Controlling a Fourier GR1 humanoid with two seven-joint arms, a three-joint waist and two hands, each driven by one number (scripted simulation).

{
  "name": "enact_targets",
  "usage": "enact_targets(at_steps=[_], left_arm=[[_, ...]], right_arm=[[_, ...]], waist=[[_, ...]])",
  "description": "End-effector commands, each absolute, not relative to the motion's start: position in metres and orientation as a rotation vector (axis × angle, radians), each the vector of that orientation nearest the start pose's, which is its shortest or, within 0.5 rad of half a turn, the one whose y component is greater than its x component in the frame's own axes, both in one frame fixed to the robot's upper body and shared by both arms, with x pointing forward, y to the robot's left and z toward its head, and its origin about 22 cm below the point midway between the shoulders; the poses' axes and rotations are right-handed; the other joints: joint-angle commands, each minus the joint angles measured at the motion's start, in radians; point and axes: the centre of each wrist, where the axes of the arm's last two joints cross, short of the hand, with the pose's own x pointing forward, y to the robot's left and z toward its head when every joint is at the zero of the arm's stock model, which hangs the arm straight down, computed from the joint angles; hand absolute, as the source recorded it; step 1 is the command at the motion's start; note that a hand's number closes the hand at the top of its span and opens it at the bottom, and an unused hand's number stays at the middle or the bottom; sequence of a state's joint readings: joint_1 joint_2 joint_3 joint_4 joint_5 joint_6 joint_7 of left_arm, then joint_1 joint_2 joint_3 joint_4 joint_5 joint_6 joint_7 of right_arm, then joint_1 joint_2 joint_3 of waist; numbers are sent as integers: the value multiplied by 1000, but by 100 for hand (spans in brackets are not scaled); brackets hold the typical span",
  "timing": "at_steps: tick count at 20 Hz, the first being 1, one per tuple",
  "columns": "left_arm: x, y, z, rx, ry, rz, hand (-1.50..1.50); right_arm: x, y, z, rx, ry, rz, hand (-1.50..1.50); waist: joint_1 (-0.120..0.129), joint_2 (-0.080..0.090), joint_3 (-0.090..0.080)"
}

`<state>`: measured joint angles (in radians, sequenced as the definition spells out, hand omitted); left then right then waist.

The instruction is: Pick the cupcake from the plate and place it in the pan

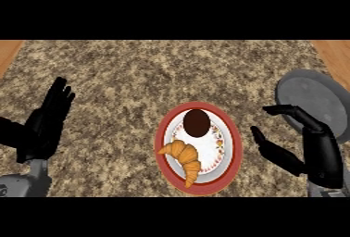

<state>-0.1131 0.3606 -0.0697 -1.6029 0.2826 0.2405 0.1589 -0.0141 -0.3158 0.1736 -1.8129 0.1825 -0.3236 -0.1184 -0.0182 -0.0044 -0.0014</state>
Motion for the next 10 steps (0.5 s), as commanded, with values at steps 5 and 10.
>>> enact_targets(at_steps=[5,10], left_arm=[[270,281,61,125,-1517,41,0],[267,277,51,102,-1513,48,0]], right_arm=[[189,-251,73,-730,-1908,565,-150],[210,-221,120,-771,-1854,675,-150]], waist=[[10,1,0],[25,4,0]])
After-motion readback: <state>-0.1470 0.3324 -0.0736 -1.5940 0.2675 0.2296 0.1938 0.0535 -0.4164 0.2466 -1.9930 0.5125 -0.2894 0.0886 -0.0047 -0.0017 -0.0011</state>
